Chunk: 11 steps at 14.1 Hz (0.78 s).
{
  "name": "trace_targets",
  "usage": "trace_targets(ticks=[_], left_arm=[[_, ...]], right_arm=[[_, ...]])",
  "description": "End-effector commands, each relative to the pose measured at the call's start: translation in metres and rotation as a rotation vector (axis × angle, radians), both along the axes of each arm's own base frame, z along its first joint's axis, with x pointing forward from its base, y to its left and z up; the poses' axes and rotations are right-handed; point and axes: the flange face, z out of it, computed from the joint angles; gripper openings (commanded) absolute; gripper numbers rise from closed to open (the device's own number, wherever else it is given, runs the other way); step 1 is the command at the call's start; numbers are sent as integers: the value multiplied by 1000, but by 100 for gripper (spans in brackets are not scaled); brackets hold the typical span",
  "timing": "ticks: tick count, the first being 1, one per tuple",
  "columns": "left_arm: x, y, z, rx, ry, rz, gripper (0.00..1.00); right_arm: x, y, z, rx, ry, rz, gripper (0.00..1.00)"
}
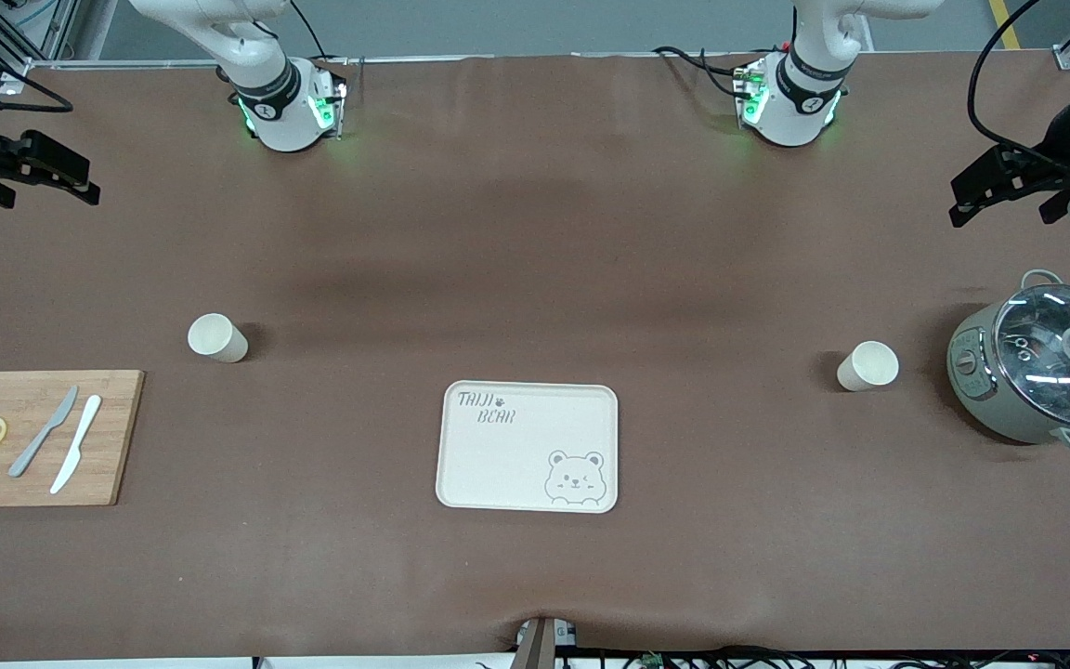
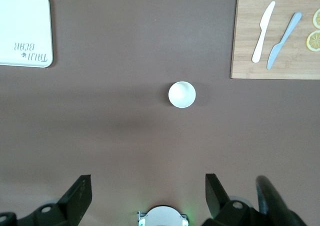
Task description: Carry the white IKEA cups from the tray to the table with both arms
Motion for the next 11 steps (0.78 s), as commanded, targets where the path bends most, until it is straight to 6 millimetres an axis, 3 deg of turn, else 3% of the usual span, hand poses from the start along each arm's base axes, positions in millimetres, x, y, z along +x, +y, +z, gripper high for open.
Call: trace_targets(ticks=[1,5,11], left_arm=[[-7,-5,4,-22,6,-7,100],[-13,5,8,-21,18,-6,100],[-12,1,9,-17,11,1,100]], right_arm=[[-8,-3,4,-16,-13,26,100],[-8,-4,3,-16,-11,24,100],[-8,-5,1,-11,-1,22,100]])
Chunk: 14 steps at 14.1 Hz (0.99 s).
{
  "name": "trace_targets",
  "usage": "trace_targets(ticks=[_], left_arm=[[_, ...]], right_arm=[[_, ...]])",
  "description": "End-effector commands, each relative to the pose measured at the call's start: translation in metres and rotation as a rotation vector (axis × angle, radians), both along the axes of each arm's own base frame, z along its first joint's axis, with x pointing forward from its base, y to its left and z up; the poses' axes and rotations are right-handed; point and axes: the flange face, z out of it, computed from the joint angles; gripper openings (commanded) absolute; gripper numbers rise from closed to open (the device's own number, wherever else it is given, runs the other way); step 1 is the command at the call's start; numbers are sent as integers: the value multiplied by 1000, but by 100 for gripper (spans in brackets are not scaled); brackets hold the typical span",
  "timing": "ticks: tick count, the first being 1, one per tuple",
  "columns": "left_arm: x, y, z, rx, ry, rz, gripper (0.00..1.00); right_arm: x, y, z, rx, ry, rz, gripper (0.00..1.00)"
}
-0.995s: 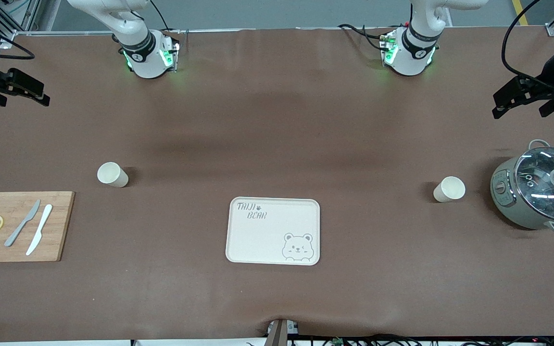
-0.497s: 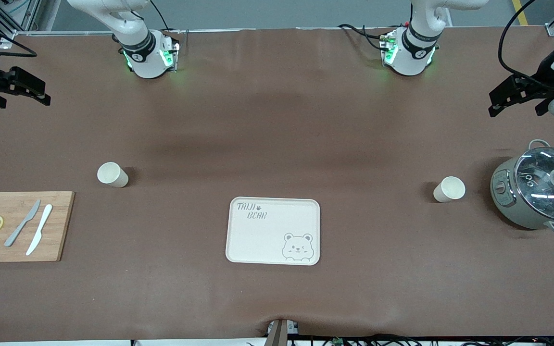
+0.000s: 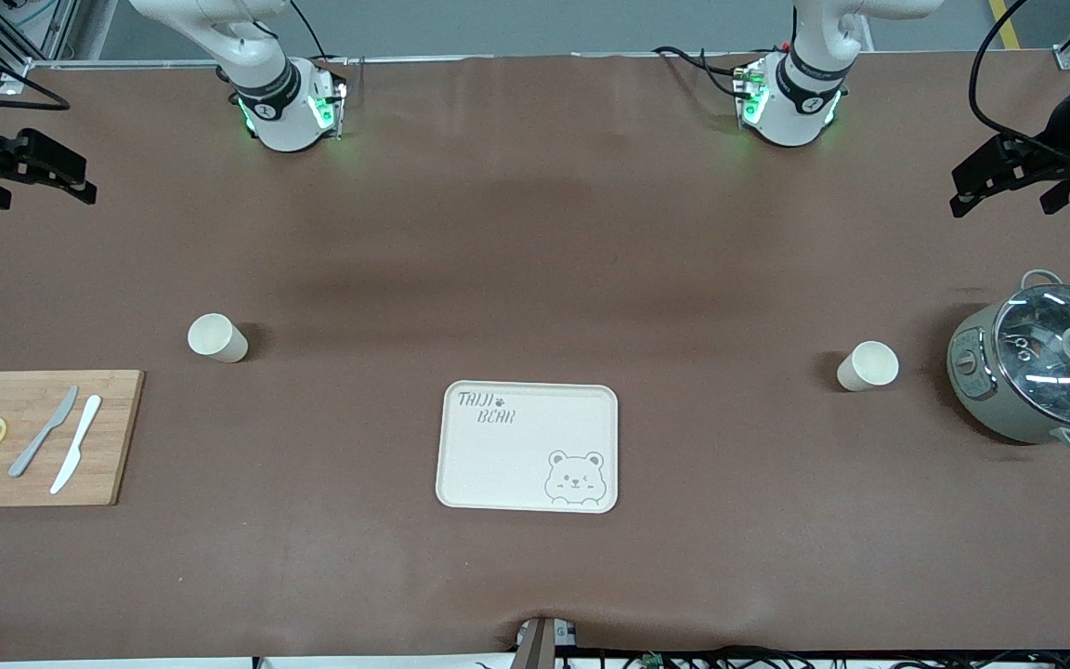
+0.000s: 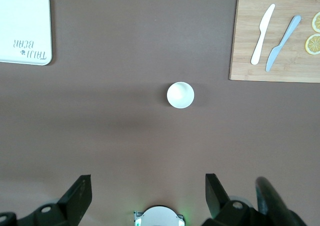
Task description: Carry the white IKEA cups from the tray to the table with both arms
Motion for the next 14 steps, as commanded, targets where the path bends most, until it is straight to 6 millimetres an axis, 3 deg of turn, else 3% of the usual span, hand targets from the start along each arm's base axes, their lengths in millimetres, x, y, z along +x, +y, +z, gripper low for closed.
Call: trace_targets(ticks=[1,2,6,11,14], left_arm=[[-5,0,4,-19,5,-6,100],[-6,9,4,-18,7,6,100],[-6,4,5,-9,6,2,100],[-4,21,-1,4,34,32,100],[-4,20,0,7,26,27,100]], right_arm=[[-8,-2,1,-10,-1,12,100],[-8,-2,1,-9,0,10,100],[-7,-3,0,-6,3,8,100],[-7,-6,-1,-4,5,2,100],[-7,-9,-1,-3,5,-4,100]])
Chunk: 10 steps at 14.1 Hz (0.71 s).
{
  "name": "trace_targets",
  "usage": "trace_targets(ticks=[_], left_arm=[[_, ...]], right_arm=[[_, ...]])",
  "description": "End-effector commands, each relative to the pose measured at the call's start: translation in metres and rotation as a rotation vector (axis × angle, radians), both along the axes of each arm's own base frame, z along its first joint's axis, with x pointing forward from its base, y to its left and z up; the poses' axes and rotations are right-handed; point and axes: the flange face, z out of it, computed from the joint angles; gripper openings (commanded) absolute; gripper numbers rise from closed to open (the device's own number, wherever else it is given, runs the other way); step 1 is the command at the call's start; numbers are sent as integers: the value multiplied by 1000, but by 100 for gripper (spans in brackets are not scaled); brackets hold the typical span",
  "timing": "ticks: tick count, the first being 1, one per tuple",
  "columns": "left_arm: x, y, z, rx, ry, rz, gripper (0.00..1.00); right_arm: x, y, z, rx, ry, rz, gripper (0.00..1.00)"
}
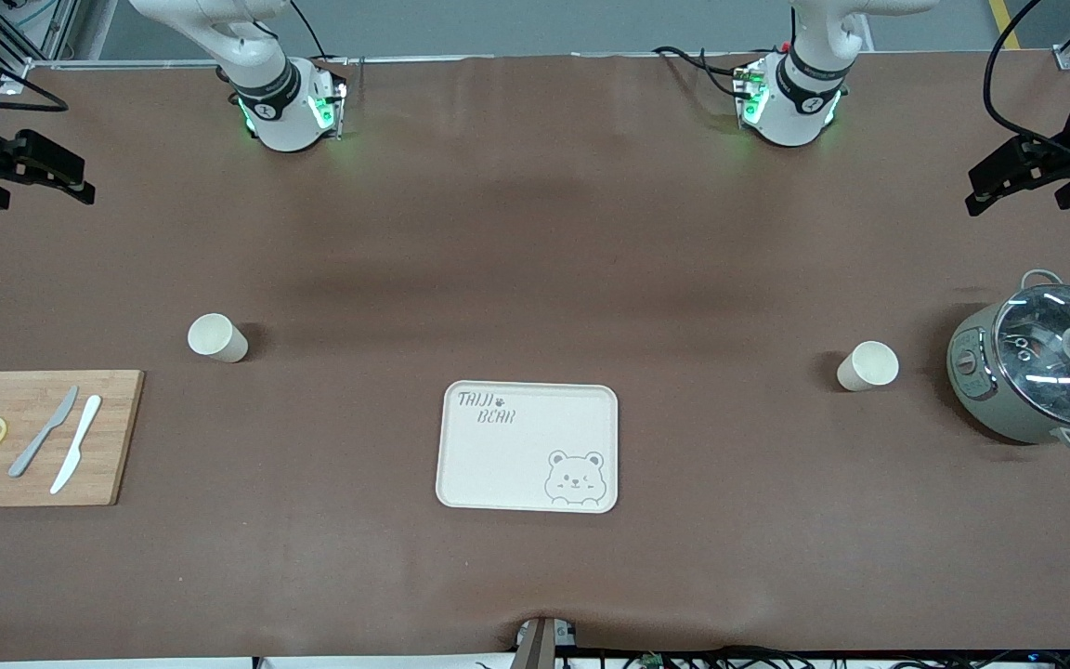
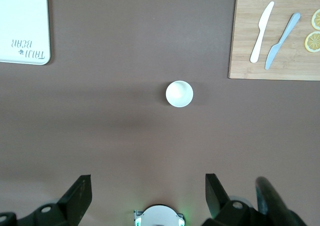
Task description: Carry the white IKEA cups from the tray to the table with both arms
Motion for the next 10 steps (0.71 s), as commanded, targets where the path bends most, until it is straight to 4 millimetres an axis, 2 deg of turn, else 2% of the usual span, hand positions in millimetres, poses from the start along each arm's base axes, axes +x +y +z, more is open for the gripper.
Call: trace_targets(ticks=[1,6,10], left_arm=[[-3,3,3,-4,1,-9,100],[9,9,1,-8,-12,4,100],[7,17,5,-5,-17,17,100]], right_arm=[[-7,-5,1,-3,0,2,100],[-7,-4,0,-3,1,4,100],[-7,-5,1,-3,0,1,100]])
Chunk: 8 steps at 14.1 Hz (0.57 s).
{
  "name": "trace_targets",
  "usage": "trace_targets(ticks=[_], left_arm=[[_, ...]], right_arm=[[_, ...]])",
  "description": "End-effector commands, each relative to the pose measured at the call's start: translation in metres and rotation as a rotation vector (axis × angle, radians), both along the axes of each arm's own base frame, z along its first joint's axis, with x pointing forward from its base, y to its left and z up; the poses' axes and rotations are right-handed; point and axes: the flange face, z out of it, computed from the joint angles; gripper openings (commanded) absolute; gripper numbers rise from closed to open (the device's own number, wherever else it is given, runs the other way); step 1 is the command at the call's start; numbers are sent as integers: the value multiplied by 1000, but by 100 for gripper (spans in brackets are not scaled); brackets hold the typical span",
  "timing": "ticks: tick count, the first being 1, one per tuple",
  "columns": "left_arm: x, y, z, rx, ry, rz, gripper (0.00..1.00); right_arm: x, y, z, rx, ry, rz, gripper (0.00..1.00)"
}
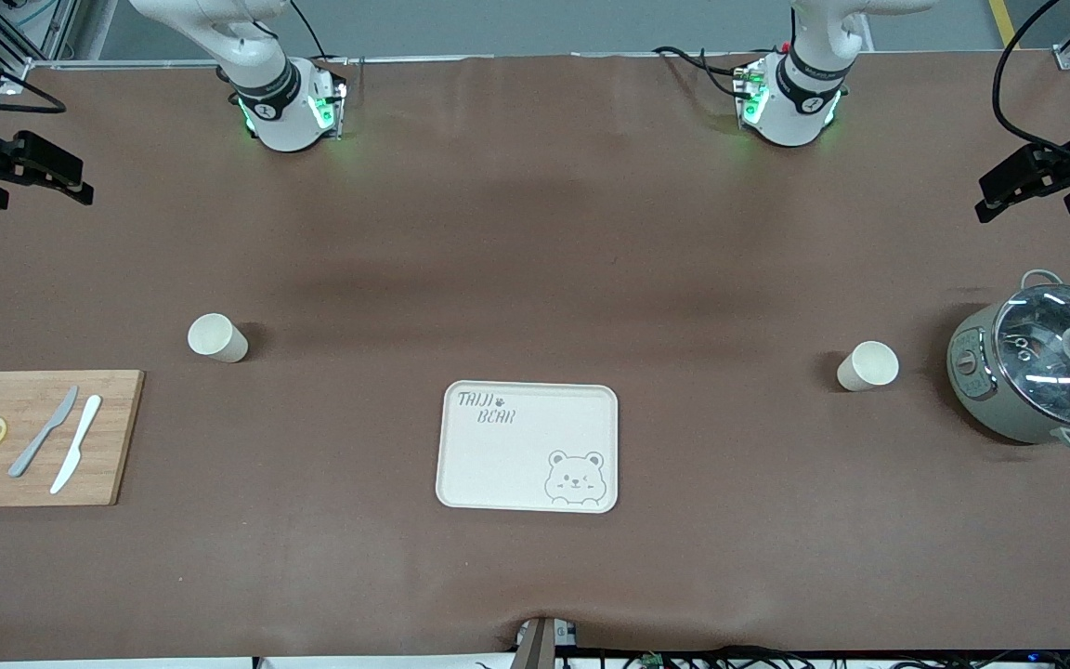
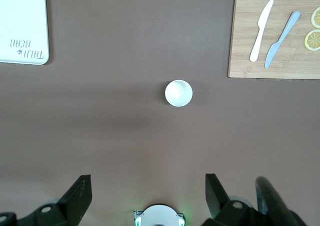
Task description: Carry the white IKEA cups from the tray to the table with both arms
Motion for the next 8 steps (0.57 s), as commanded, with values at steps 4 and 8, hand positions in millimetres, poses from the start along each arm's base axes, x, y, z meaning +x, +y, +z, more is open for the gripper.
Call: trace_targets(ticks=[4,8], left_arm=[[1,3,7,-4,-12,-17,100],[-1,0,10,-4,-12,-19,100]], right_arm=[[-7,-5,2,-3,-4,1,100],[-7,-6,1,-3,-1,-1,100]])
